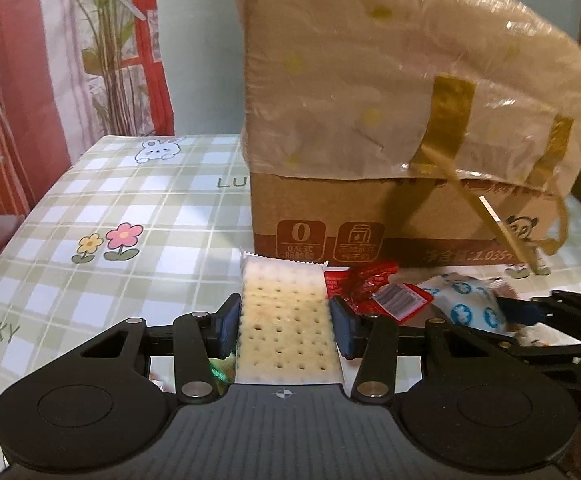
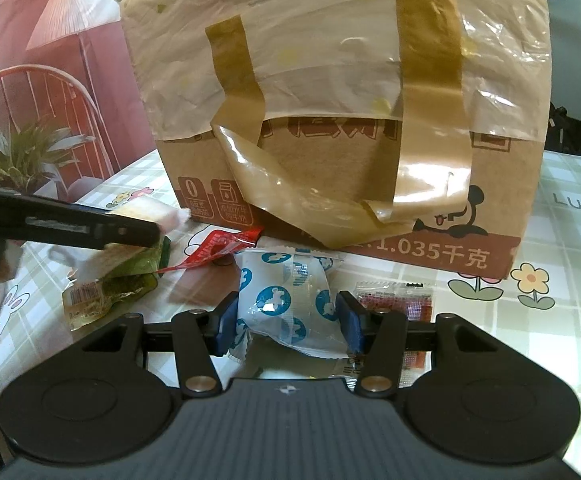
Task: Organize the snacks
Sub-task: 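Lift both packets with both tools and carry them over the paper bag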
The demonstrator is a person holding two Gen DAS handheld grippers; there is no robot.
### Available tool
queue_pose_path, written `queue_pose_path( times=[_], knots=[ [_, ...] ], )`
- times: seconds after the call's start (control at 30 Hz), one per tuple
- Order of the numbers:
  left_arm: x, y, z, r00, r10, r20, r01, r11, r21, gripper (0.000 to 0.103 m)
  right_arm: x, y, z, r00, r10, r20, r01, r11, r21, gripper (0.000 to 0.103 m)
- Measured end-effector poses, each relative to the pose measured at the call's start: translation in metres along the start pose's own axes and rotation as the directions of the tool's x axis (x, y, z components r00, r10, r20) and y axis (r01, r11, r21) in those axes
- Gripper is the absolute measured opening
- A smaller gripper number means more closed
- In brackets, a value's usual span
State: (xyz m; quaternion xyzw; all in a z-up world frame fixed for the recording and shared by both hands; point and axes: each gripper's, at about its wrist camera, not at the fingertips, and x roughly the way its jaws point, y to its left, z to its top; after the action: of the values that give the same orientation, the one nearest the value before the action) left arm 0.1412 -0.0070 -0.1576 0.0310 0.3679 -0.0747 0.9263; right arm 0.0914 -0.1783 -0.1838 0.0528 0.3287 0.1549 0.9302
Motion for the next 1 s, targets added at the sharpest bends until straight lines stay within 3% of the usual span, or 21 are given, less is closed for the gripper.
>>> queue_pose_path(
  times=[0.3, 0.57, 1.0],
  knots=[
    [-0.030, 0.008, -0.015, 0.999, -0.018, 0.032, 0.020, 0.999, -0.041, 0.050, -0.007, 0.014, -0.001, 0.999, -0.045, -0.029, 0.043, 0.998, -0.054, 0.053],
    [-0.039, 0.008, -0.017, 0.998, -0.033, 0.048, 0.035, 0.998, -0.047, 0.050, -0.034, 0.026, -0.004, 0.999, 0.039, -0.021, -0.040, 0.996, -0.076, 0.053],
    [-0.055, 0.013, -0.018, 0.995, -0.037, 0.088, 0.043, 0.997, -0.071, 0.050, -0.060, 0.038, 0.007, 0.996, 0.057, 0.065, -0.048, 0.990, -0.131, 0.053]
  ],
)
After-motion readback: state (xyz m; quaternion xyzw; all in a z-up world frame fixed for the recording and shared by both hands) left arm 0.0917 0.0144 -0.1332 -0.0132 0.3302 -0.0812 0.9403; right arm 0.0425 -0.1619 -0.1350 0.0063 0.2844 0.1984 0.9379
